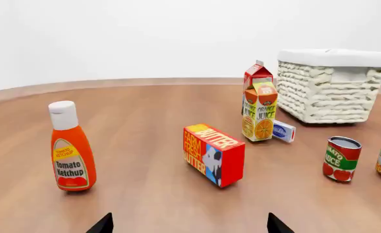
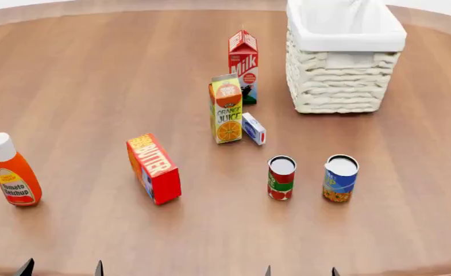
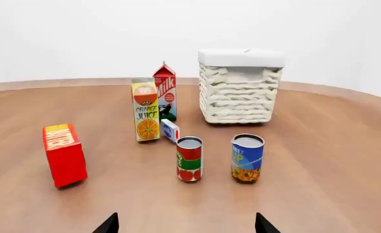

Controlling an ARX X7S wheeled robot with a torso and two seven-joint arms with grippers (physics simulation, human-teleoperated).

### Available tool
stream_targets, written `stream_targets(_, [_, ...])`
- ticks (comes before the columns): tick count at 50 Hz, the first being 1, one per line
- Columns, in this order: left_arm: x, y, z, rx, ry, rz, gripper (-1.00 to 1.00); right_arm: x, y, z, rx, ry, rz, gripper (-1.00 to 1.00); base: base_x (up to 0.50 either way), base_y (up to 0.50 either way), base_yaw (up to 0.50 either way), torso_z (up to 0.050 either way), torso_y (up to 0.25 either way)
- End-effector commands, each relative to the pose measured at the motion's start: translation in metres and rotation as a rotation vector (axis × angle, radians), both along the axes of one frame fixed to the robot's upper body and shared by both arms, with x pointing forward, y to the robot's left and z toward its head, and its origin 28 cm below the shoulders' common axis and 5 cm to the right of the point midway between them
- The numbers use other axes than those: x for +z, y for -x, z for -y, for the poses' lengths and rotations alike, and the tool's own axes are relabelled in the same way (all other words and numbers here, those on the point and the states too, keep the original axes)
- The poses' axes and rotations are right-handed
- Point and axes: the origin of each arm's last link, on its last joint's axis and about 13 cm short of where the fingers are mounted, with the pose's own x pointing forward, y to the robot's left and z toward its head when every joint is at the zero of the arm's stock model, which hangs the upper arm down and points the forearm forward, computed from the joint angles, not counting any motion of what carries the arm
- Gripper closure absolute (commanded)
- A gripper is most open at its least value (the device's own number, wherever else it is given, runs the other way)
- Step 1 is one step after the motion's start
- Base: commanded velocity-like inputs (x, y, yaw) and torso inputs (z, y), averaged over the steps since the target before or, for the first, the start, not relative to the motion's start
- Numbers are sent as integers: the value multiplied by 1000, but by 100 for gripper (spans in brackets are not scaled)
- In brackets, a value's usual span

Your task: Pick up the tomato sauce, and put it in the basket.

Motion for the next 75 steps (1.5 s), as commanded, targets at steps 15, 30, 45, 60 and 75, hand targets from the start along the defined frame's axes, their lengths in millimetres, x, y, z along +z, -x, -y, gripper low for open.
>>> stream_targets(15, [4, 0, 4, -32, 23, 29, -100, 7, -3, 1, -15, 4, -2, -100, 0, 0, 0, 0, 0])
stream_targets(30, [59, -14, 5, -56, 65, 173, -100, 72, -12, 9, -50, 81, 190, -100, 0, 0, 0, 0, 0])
stream_targets(45, [114, 8, 6, -89, 91, 305, -100, 117, -5, 5, -30, 116, 310, -100, 0, 0, 0, 0, 0])
stream_targets(60, [128, 25, 2, -92, 87, 340, -100, 121, 12, 3, -18, 104, 255, -100, 0, 0, 0, 0, 0])
stream_targets(75, [137, 31, -1, -84, 97, 372, -100, 112, 27, 1, -43, 108, 169, -100, 0, 0, 0, 0, 0])
